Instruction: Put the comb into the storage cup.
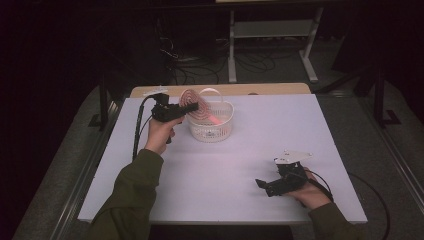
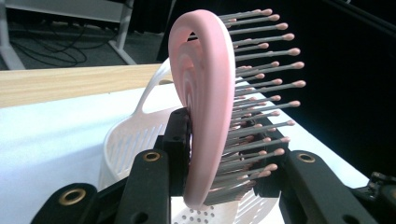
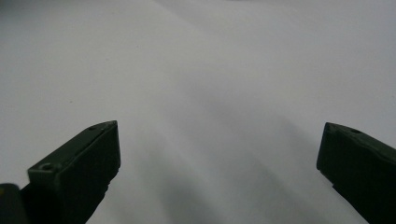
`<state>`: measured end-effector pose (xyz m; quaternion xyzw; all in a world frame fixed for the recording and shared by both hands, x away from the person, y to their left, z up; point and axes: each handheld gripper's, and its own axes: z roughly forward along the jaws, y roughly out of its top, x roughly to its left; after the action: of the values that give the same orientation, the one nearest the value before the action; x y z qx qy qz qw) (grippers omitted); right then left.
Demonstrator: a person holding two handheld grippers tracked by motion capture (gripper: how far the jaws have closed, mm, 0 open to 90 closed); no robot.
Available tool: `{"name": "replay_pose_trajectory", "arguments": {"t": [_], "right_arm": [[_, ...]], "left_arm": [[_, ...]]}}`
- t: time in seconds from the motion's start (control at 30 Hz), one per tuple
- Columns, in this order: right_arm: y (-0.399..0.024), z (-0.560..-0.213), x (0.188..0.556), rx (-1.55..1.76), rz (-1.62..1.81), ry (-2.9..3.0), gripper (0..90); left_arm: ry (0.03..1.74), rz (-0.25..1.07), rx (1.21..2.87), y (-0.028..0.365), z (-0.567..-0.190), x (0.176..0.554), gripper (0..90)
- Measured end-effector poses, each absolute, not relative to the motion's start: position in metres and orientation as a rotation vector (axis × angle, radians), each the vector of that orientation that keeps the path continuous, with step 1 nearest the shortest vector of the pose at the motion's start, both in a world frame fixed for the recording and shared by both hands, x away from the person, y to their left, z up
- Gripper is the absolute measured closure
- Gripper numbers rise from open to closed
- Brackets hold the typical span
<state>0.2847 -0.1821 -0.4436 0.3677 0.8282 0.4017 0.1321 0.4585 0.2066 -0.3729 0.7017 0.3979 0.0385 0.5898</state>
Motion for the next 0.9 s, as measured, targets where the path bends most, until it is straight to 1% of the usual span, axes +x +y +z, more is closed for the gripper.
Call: {"name": "replay_pose_trajectory", "arguments": {"t": [0.37,0.9], "right_arm": [[-0.182,-0.443,0.285,1.068,1.165,2.400,0.0],[-0.183,-0.443,0.285,1.073,1.169,2.393,0.0]], "left_arm": [[0.935,0.077,1.624,0.206,-0.375,0.459,64.4],[0.976,0.118,1.626,0.215,-0.383,0.463,60.4]]}}
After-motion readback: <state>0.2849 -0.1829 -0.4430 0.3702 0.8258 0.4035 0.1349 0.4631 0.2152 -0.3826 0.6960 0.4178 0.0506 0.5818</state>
